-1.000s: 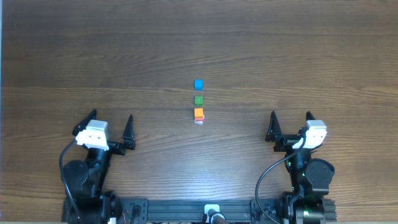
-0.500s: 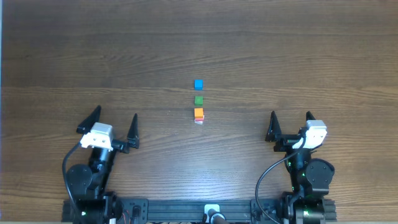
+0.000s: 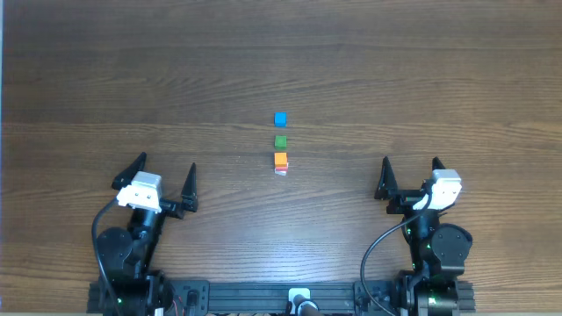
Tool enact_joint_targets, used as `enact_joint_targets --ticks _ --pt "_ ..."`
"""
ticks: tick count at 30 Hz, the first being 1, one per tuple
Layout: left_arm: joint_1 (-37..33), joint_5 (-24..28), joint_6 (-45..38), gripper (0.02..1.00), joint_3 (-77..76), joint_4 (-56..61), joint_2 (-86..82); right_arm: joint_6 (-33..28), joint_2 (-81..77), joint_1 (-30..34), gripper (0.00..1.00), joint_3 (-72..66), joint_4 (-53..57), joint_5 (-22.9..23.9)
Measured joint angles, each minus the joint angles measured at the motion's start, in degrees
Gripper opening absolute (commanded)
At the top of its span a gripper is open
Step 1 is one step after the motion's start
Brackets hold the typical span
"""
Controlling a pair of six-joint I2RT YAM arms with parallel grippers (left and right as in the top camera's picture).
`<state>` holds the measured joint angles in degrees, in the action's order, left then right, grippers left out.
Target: Stack Cubes
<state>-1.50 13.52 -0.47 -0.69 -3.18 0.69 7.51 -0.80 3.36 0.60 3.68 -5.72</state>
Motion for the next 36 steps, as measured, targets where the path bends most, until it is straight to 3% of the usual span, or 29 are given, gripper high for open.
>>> enact_joint_targets --ticks 13,23,31,36 --pt "0.0 0.0 0.0 0.998 0.0 0.0 0.0 0.81 0.0 0.0 0.993 0.0 -0.72 -0.39" --pt "0.0 0.0 0.0 0.998 0.0 0.0 0.0 2.99 0.0 0.0 0.993 1.07 -3.63 -8.74" --pt "0.0 -0.02 0.02 0.998 0.0 0.0 0.0 -1.73 -3.74 0.0 0.993 16.15 4.0 -9.53" --pt "0.0 -0.02 0.0 0.998 0.0 0.0 0.0 -3.82 -15.61 0.0 0.991 27.1 7.93 -8.92"
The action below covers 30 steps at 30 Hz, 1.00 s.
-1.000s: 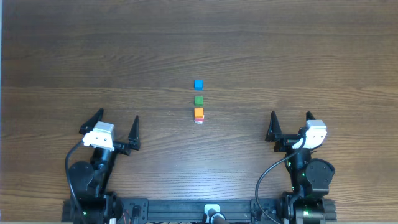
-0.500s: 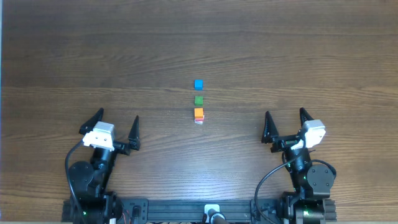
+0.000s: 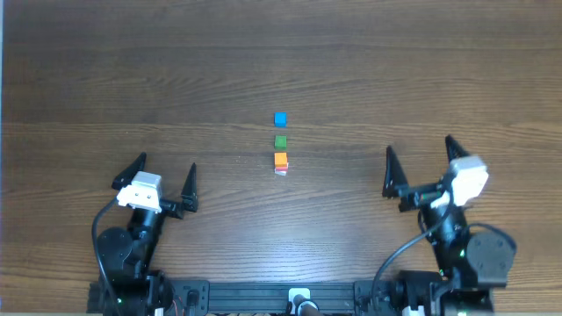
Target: Stack Cubes
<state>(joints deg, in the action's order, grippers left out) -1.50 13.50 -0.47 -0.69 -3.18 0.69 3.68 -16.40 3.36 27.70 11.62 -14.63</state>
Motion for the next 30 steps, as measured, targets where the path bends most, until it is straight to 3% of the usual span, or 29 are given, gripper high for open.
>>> enact_joint_targets --ticks 10,19,30 --pt "0.0 0.0 0.0 0.996 0.0 0.0 0.0 -0.35 -30.38 -0.09 0.993 23.61 21.4 3.93" --pt "0.0 0.0 0.0 0.998 0.0 0.0 0.0 6.73 -53.66 -3.43 0.991 40.52 36.68 4.68" --pt "0.0 0.02 0.0 0.998 0.0 -0.02 -0.02 12.55 -77.64 -18.32 0.991 55.08 43.8 6.67"
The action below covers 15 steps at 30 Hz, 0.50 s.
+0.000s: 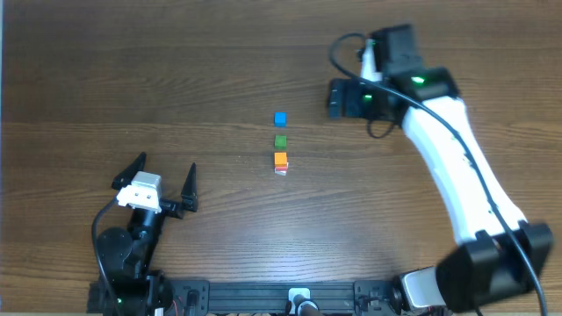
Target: Stack Cubes
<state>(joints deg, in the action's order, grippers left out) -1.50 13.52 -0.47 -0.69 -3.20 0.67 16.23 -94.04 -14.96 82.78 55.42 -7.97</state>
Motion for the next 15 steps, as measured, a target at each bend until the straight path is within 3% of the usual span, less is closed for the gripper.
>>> enact_joint_targets --ticks 10,15 --pt "0.0 -0.02 0.0 0.998 0.0 0.0 0.02 5.7 -18.47 -13.2 0.991 14.62 9.4 4.28" --pt "0.0 0.0 0.0 0.996 0.0 0.0 0.02 7.65 -23.34 -16.83 0.993 20.15 11.61 5.22"
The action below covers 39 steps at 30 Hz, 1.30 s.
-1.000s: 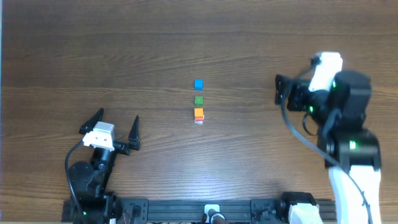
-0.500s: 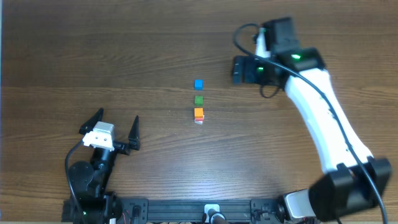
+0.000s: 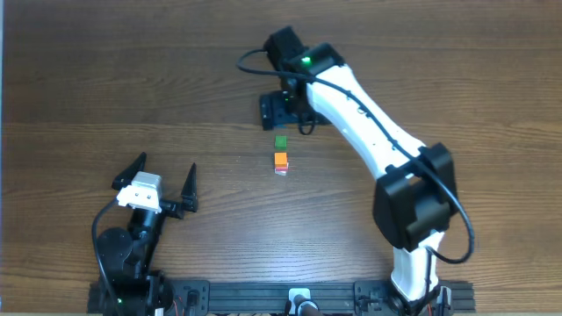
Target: Stack Cubes
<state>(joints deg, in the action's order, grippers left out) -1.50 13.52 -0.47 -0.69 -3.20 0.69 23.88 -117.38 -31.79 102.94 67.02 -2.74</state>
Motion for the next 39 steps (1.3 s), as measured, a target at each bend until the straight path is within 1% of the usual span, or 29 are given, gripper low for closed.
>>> enact_joint_targets --ticks 5,9,13,19,22,25,26,28,31,35,39 --pt "0.0 -0.02 0.0 0.996 0.0 0.0 0.0 1.42 -4.76 -2.4 0.993 0.94 0.28 0.35" --pt "0.0 -0.02 0.0 0.998 0.0 0.0 0.0 1.68 -8.07 -2.6 0.991 1.01 -0.24 0.39" --pt "0.0 -0.02 0.0 0.996 0.0 0.0 0.0 2.43 -9.57 -2.6 0.95 1.01 -1.31 0.39" --pt "0.0 0.0 0.0 0.998 0.0 0.0 0.0 3.78 -10.43 -2.6 0.932 1.01 -1.22 0.39" --pt "0.0 -0.02 0.0 0.996 0.0 0.0 0.0 4.52 -11.67 -2.6 0.906 1.01 -1.2 0.39" --pt "0.0 -0.02 0.0 0.998 0.0 0.0 0.0 4.96 -12.79 -2.6 0.869 1.01 -1.2 0.39" --pt "0.0 0.0 0.0 0.998 0.0 0.0 0.0 5.16 -12.96 -2.62 0.825 1.01 -1.22 0.44" --pt "0.0 0.0 0.0 0.996 0.0 0.0 0.0 5.95 -13.03 -2.82 0.783 1.01 -1.46 0.59" --pt "0.0 -0.02 0.0 1.0 0.0 0.0 0.0 6.47 -13.03 -2.99 0.752 1.01 -1.9 0.94" --pt "0.0 -0.02 0.0 0.998 0.0 0.0 0.0 7.5 -13.05 -3.28 0.684 1.01 -1.92 1.44" --pt "0.0 -0.02 0.0 1.0 0.0 0.0 0.0 8.2 -13.07 -3.45 0.595 1.01 -1.92 1.49"
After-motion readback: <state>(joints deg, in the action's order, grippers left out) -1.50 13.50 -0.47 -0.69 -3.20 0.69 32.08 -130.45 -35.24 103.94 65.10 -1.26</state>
